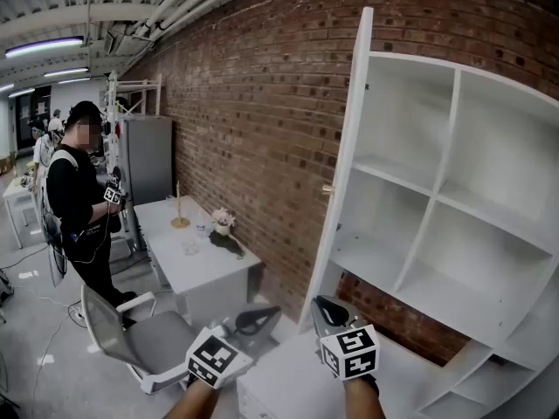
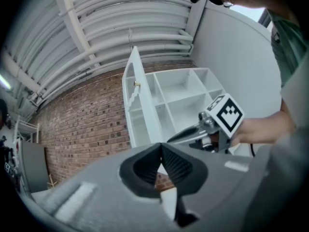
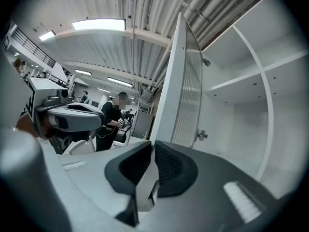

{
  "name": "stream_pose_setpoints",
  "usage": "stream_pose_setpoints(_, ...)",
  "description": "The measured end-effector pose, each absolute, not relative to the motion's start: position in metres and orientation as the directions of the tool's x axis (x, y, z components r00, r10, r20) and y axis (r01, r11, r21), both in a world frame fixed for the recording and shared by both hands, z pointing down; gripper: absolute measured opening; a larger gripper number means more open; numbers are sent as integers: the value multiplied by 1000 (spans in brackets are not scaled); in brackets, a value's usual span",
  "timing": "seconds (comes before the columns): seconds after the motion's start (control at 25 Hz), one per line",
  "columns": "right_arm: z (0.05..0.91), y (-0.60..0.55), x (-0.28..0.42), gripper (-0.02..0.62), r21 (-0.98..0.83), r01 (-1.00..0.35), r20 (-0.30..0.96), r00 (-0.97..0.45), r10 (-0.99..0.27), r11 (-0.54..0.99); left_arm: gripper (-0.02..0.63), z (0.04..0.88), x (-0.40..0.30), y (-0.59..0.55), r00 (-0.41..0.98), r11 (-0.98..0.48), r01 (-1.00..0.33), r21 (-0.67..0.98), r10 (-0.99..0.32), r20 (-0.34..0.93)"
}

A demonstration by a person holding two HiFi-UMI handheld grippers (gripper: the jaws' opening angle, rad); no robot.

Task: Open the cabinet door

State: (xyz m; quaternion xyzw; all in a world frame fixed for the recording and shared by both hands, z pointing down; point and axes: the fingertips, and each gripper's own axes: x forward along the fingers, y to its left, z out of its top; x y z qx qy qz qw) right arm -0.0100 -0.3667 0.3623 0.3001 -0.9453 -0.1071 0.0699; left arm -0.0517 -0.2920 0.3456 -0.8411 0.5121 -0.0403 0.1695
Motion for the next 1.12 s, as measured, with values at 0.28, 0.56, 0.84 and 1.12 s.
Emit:
stream_pose_setpoints(0.28, 362, -359, -53, 17, 245, -529, 57, -829, -557, 812, 2, 347, -77, -274, 447, -396, -860, -322, -888, -103)
stream_pose_setpoints(0.56, 364, -344, -67, 0, 254, -536, 57, -823, -566, 805, 2, 343, -94, -268, 442, -389, -861, -327, -891, -103)
stream_pose_setpoints(0.84, 362, -329, -56, 0, 260, -550, 46, -814, -579, 794, 2, 343, -94, -268, 459, -407, -854, -323, -882, -105)
stream_pose_setpoints(1.12, 353, -306, -44, 2, 280, -550, 22, -816, -578, 787, 2, 341, -88, -263, 478, -423, -846, -324, -872, -109)
